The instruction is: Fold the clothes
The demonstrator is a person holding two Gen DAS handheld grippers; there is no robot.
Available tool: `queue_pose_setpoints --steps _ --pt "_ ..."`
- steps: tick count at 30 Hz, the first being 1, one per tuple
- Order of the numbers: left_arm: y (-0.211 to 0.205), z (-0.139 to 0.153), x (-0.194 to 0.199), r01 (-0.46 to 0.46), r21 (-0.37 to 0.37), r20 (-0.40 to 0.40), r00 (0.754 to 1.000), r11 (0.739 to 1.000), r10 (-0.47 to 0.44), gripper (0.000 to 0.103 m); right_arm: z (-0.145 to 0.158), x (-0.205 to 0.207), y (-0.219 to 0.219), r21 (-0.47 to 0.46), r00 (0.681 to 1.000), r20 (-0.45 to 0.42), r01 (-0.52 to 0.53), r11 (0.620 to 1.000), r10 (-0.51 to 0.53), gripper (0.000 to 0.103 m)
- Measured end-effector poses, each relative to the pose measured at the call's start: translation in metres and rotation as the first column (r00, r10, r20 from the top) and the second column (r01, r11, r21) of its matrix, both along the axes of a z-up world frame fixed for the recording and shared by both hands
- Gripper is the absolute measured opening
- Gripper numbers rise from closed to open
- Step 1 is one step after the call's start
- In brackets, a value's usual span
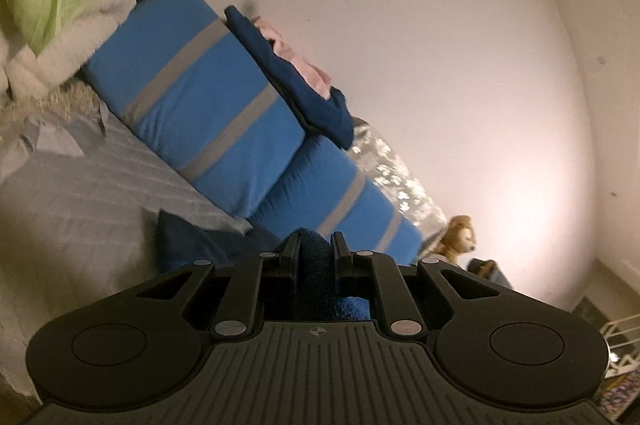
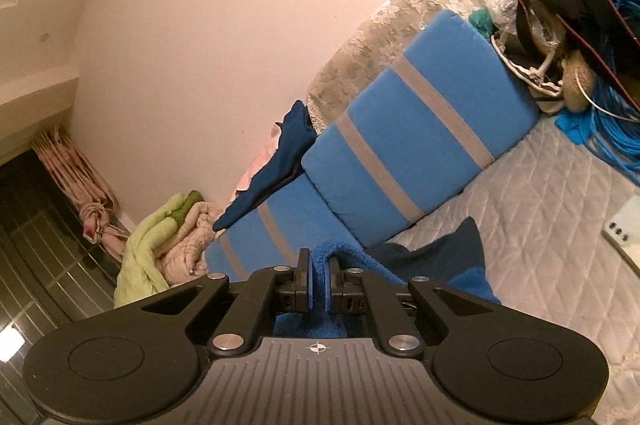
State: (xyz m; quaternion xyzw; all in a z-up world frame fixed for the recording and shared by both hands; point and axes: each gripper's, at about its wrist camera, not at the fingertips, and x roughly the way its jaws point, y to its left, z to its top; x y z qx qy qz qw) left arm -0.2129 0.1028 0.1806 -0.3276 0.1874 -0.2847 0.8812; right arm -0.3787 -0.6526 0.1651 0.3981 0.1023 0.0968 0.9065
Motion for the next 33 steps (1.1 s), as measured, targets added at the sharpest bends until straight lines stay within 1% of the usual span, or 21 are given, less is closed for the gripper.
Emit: queue_pose_setpoints --steps 4,6,7,9,10,12,14,16,18,19,20,22,23,25,26,29,31,33 --pt "-0.003 0.005 0.013 -0.045 0.022 0.011 0.999 0.999 0.045 0.014 0.006 0.014 0.003 -0.043 1.0 -0.01 0.014 0.999 -0.014 0.007" --pt "-0.002 0.008 0.021 -0.08 0.027 0.017 0.997 0.996 0.079 0.007 0.007 0.022 0.005 -0.061 1.0 -0.017 0.023 0.998 -0.024 0.007" --pt "0.0 0.009 0.025 -0.098 0.025 0.017 0.995 0.995 0.098 0.0 0.007 0.026 0.004 -0.063 0.999 -0.025 0.032 0.998 -0.033 0.007" --pt "0.008 0.011 0.037 -0.124 0.001 0.001 0.992 0.992 0.124 0.0 0.005 0.033 0.0 -0.041 0.998 -0.037 0.042 0.998 -0.044 0.007" --pt "0.012 0.011 0.044 -0.135 -0.012 -0.011 0.991 0.991 0.135 0.0 0.003 0.037 -0.002 -0.026 0.998 -0.042 0.044 0.999 -0.045 0.007" --pt "0.018 0.005 0.056 -0.143 -0.047 -0.058 0.988 0.989 0.141 0.0 0.004 0.043 -0.001 -0.029 0.998 -0.043 0.043 0.999 -0.044 0.007" --pt "0.019 -0.006 0.066 -0.13 -0.037 -0.097 0.987 0.991 0.126 0.001 0.004 0.048 -0.001 -0.033 0.998 -0.045 0.041 0.999 -0.043 0.007" --pt "0.019 -0.019 0.067 -0.143 -0.012 -0.133 0.981 0.99 0.14 0.002 0.004 0.051 0.001 -0.044 0.998 -0.052 0.041 0.998 -0.043 0.007" --pt "0.022 -0.032 0.065 -0.153 -0.006 -0.163 0.975 0.988 0.15 0.01 0.004 0.053 0.003 -0.048 0.997 -0.058 0.043 0.998 -0.046 0.007" --pt "0.025 -0.039 0.062 -0.157 -0.009 -0.177 0.972 0.988 0.153 0.019 0.004 0.053 0.003 -0.048 0.997 -0.06 0.043 0.998 -0.046 0.007" --pt "0.028 -0.046 0.06 -0.159 -0.012 -0.19 0.97 0.987 0.154 0.03 0.005 0.054 0.003 -0.05 0.997 -0.059 0.041 0.998 -0.044 0.007" --pt "0.035 -0.06 0.051 -0.152 -0.019 -0.217 0.965 0.988 0.144 0.04 0.005 0.056 0.004 -0.062 0.997 -0.061 0.036 0.997 -0.04 0.007" --pt "0.036 -0.067 0.047 -0.131 -0.016 -0.236 0.964 0.991 0.124 0.044 0.006 0.056 0.005 -0.068 0.997 -0.063 0.032 0.997 -0.037 0.007" --pt "0.038 -0.079 0.037 -0.085 -0.003 -0.268 0.96 0.996 0.082 0.05 0.006 0.058 0.007 -0.083 0.997 -0.069 0.03 0.996 -0.036 0.007" --pt "0.038 -0.085 0.032 -0.059 0.002 -0.28 0.958 0.998 0.057 0.052 0.006 0.058 0.008 -0.095 0.997 -0.072 0.031 0.995 -0.038 0.007" --pt "0.037 -0.105 0.012 0.049 -0.039 -0.293 0.954 0.998 -0.058 0.061 0.006 0.058 0.008 -0.096 0.997 -0.07 0.031 0.995 -0.038 0.007" --pt "0.033 -0.121 -0.001 0.127 -0.074 -0.314 0.938 0.989 -0.144 0.061 0.006 0.058 0.008 -0.094 0.997 -0.07 0.032 0.995 -0.038 0.007" --pt "0.025 -0.136 -0.015 0.208 -0.107 -0.326 0.916 0.972 -0.232 0.061 0.006 0.059 0.008 -0.098 0.996 -0.074 0.033 0.995 -0.04 0.007"
